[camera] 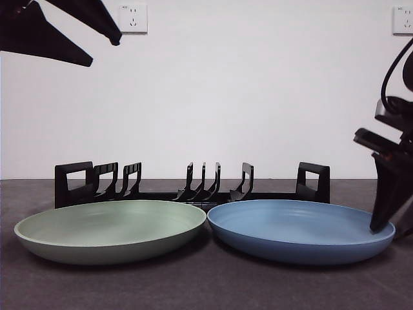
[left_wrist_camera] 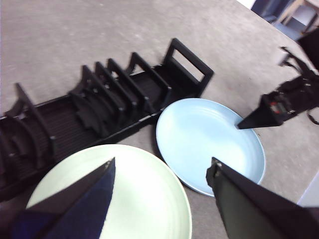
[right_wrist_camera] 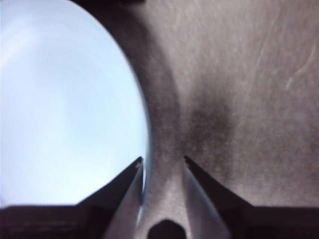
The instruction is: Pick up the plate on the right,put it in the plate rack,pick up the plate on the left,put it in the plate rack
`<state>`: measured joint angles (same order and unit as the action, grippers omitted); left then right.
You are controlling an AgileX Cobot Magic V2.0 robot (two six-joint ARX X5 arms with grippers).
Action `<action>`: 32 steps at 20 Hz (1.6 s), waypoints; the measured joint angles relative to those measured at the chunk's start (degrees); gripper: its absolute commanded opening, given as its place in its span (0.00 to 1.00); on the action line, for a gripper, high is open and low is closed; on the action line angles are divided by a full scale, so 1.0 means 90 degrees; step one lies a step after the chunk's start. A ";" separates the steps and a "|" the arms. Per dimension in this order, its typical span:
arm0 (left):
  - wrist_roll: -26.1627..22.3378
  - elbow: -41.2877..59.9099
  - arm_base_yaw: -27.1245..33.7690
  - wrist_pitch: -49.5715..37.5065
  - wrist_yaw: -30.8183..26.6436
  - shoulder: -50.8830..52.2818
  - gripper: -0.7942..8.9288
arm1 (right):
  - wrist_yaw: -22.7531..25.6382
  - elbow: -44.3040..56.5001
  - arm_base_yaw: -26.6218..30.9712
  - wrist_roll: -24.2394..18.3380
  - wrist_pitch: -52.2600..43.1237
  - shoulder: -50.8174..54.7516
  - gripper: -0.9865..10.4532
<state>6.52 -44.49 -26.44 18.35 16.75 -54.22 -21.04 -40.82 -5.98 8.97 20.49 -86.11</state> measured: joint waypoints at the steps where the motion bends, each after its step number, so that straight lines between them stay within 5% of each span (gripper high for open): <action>1: -0.0005 0.0000 -0.0087 0.0000 -0.0104 0.0000 0.41 | -0.0002 0.0000 -0.0002 0.0000 -0.0010 -0.0044 0.16; 3: -0.0010 0.0000 -0.0202 0.0000 -0.0158 0.0000 0.41 | -0.0015 0.0000 -0.0002 0.0000 -0.0029 -0.0051 0.07; 13: -0.1069 0.0000 -0.1418 0.0002 -0.0287 0.0000 0.41 | 0.0019 -0.0053 -0.0005 0.0284 0.0352 0.0884 0.07; 23: -0.4787 -0.0010 -0.4204 0.0221 -0.3444 -0.0435 0.40 | 0.0022 -0.1880 -0.0491 0.0214 0.2771 0.1151 0.07; 27: -0.5442 -0.0036 -0.4495 0.0321 -0.4158 -0.1090 0.40 | 0.0017 -0.1999 -0.0957 0.0206 0.2990 0.1151 0.07; 32: -0.5765 -0.0265 -0.4500 0.0534 -0.4303 -0.1639 0.40 | 0.0010 -0.1999 -0.1217 0.0192 0.3157 0.1151 0.07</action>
<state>-45.36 -46.87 -66.94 23.16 -21.98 -68.97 -20.95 -58.81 -16.93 10.70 48.90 -75.75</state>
